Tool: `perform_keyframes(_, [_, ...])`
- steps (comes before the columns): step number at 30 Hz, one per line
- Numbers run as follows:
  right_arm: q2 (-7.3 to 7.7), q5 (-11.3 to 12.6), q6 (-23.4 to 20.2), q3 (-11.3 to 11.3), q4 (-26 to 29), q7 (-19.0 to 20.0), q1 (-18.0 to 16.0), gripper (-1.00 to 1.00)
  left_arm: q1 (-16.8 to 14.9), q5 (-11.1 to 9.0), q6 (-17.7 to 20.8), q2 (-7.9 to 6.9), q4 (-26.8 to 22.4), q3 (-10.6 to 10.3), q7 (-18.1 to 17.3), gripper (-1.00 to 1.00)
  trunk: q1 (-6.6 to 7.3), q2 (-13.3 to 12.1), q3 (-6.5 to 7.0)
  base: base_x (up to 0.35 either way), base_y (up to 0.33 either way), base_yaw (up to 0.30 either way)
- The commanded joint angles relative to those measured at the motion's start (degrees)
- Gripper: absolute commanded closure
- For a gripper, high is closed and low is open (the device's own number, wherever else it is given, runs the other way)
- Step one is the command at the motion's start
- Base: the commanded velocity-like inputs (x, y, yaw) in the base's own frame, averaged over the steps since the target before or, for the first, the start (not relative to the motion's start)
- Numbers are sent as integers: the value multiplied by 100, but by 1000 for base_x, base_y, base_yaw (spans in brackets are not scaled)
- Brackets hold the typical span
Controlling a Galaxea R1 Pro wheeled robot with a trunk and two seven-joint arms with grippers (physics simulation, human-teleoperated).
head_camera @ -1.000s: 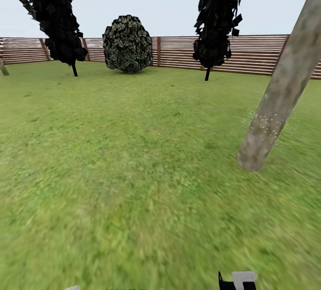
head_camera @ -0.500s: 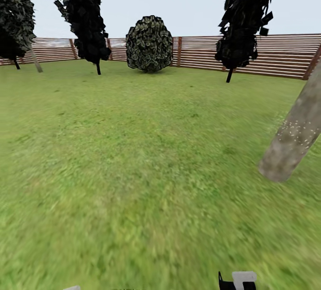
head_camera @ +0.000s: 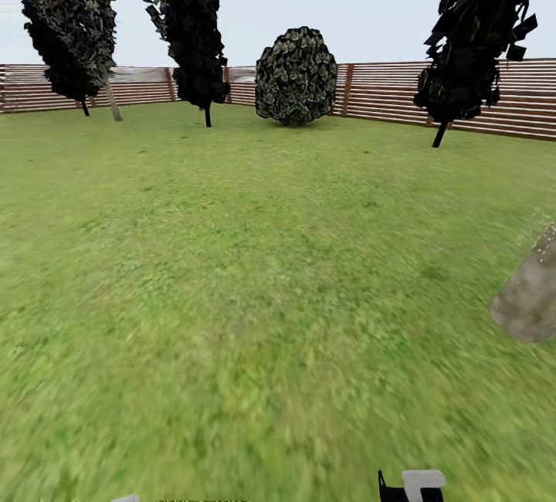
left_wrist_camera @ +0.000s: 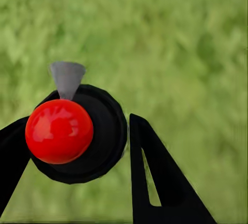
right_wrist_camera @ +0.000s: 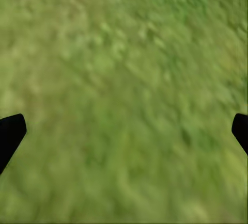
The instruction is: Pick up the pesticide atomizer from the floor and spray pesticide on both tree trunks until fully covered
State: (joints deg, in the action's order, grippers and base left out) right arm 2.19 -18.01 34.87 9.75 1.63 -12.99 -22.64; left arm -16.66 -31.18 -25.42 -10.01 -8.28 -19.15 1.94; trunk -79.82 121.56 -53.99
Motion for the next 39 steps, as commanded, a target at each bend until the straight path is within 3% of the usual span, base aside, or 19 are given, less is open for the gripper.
perform_keyframes(1, [0, -62, 14, 36, -5, -28, -3, -100, -4, -29, -16, -1, 1, -47, 22, 100, 1, 2, -5, 0, 0, 279])
perform_keyframes(39, [0, -62, 15, 33, -5, -28, -3, -100, -4, -20, -16, 7, 6, -54, 16, 100, 1, 2, -5, 0, 0, 279])
